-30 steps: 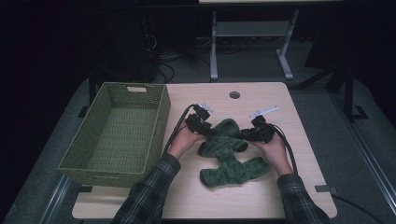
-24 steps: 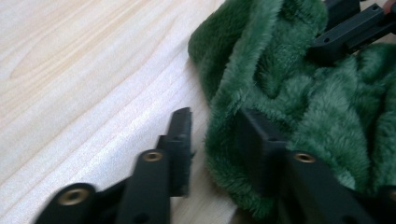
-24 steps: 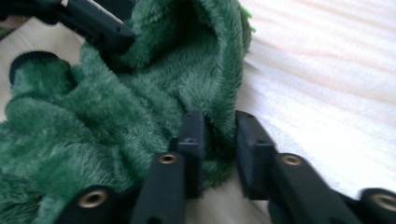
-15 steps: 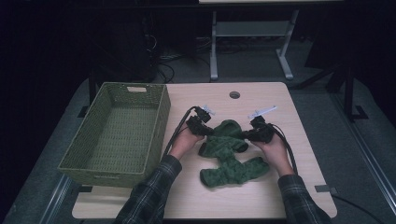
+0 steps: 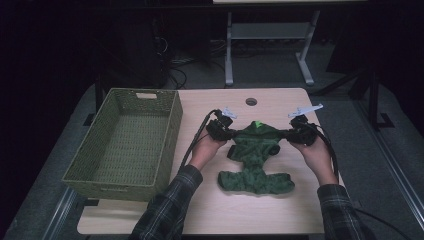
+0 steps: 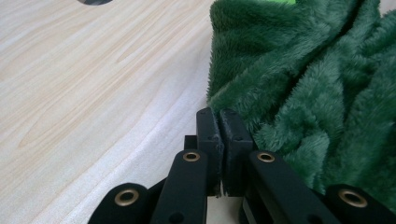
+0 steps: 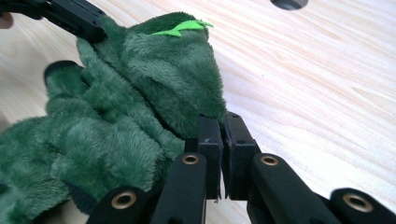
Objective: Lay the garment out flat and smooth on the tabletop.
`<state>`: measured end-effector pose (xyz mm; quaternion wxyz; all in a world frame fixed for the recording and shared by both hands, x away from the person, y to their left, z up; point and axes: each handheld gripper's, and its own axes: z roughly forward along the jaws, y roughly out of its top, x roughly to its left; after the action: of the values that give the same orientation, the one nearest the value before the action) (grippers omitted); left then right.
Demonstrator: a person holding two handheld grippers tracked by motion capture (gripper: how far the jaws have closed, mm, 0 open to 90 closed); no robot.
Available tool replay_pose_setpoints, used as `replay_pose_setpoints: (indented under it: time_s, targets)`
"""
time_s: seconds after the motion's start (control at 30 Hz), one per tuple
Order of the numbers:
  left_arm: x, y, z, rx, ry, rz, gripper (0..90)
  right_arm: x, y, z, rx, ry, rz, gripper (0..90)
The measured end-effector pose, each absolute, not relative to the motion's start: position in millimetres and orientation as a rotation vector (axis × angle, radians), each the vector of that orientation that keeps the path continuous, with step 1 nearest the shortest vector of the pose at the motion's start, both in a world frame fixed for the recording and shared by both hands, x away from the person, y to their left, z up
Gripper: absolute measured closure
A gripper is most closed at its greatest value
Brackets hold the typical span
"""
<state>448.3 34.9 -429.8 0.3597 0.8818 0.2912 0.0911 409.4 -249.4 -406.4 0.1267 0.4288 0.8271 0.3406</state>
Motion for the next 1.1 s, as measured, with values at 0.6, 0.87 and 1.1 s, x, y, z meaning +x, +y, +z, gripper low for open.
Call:
replay_pose_setpoints:
  time_s: [0.6, 0.87, 1.1]
  targets:
    - [457.7, 52.3, -461.9, 2.343, 0.8, 0.251, 86.5, 429.7, -229.7, -460.0, 1.325, 2.477, 0.9, 86.8]
    - [457.9, 57.6, -449.1, 2.31, 0.809, 0.23, 65.7, 427.4, -235.2, -449.3, 1.319, 2.448, 0.97, 70.5]
    - [450.2, 63.2, -432.0, 2.297, 0.783, 0.224, 49.2, 415.2, -241.3, -423.1, 1.273, 2.391, 1.038, 67.0]
